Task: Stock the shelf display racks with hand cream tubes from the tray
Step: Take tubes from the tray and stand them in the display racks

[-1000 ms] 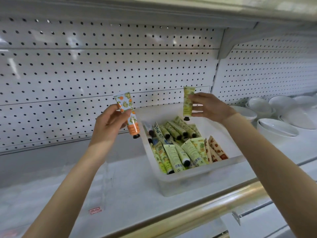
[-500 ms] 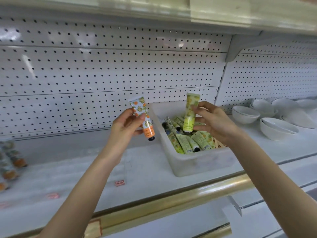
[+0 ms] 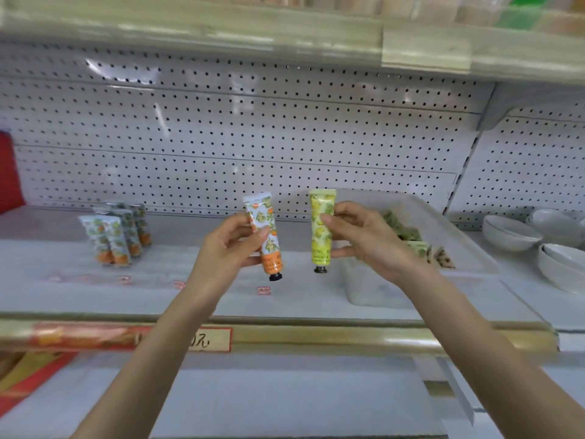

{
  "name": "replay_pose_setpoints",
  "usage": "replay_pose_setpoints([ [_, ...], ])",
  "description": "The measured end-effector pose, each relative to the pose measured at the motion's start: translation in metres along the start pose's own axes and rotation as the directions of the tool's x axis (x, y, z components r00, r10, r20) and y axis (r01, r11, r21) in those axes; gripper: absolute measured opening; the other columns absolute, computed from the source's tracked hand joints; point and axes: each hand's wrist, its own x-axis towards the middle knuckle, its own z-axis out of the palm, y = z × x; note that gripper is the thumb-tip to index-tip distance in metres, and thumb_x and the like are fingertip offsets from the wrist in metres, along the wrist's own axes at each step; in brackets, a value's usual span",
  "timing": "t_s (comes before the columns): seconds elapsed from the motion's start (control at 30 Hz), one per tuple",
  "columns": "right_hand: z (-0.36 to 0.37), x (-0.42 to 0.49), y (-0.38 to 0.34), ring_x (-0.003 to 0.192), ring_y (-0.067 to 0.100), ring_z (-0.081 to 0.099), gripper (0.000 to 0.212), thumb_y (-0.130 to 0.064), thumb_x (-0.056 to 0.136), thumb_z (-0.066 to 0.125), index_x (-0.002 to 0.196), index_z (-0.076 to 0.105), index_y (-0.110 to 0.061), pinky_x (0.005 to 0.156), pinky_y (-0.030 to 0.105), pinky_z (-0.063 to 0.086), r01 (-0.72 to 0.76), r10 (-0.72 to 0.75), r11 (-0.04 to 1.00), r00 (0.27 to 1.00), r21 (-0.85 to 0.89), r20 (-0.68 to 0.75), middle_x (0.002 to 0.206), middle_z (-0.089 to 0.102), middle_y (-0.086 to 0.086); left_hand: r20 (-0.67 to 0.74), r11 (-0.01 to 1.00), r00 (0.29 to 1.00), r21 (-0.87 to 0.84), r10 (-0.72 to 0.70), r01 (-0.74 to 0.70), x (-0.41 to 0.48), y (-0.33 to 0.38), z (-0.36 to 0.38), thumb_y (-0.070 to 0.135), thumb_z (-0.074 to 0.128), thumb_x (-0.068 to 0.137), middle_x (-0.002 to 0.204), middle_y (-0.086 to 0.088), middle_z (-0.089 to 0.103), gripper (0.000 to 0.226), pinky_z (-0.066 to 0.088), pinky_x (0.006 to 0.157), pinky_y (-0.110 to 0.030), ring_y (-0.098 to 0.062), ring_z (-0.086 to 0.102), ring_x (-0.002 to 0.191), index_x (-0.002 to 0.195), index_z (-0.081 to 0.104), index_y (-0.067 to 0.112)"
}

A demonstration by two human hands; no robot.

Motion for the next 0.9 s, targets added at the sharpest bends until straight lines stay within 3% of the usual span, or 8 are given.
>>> replay_pose_setpoints([
  [0.4,0.089,0.021,0.009,0.075,0.007,0.066,0.009,-0.019,0.089,0.060,0.095,0.066,-0.016,0.069,0.032,0.058,-0.013,0.018,1.000,0.981,-0.025,0.194,0.080,0.068,-0.009,-0.067,0.995,0.998,0.102,-0.015,0.022,-0.027,0.007,-0.081,0.010,0.059,0.087,0.090,-0.003,0.062,0.007,0.054,0.068,-0.018,-0.003,0.066,0.075,0.093,0.058,0.015],
  [0.6,0.140,0.050,0.011,0.078,0.010,0.066,0.013,-0.019,0.089,0.060,0.098,0.063,-0.011,0.065,0.028,0.057,-0.009,0.009,1.000,0.986,-0.002,0.169,0.084,0.066,-0.004,-0.058,0.976,0.998,0.215,0.040,-0.027,-0.016,0.017,-0.167,0.009,0.061,0.086,0.097,-0.010,0.063,0.015,0.054,0.070,-0.019,-0.015,0.065,0.086,0.100,0.062,0.007],
  [0.9,0.231,0.090,0.024,0.077,0.011,0.067,0.010,-0.019,0.089,0.059,0.096,0.062,-0.012,0.071,0.034,0.059,-0.005,0.001,0.997,0.999,0.076,0.041,0.078,0.068,-0.007,-0.071,0.960,0.993,0.272,0.092,-0.069,0.031,0.025,-0.300,0.005,0.064,0.083,0.081,0.012,0.072,0.015,0.054,0.071,-0.018,-0.002,0.065,0.079,0.091,0.063,0.018],
])
